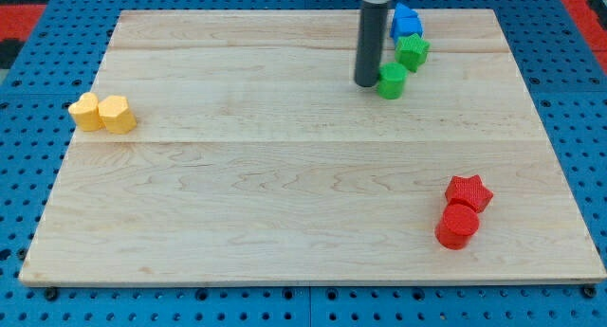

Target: Push the green circle into the green star

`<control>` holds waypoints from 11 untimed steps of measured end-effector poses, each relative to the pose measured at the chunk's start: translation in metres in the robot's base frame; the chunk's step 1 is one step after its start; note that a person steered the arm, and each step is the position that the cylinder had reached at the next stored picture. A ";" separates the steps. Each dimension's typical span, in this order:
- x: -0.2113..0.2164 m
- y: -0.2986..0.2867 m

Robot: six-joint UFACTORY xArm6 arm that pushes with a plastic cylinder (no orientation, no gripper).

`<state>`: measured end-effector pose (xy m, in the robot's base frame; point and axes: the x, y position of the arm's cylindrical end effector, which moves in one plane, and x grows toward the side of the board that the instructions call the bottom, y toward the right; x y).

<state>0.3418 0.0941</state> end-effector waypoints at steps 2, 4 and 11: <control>0.061 -0.004; 0.062 0.008; 0.021 0.044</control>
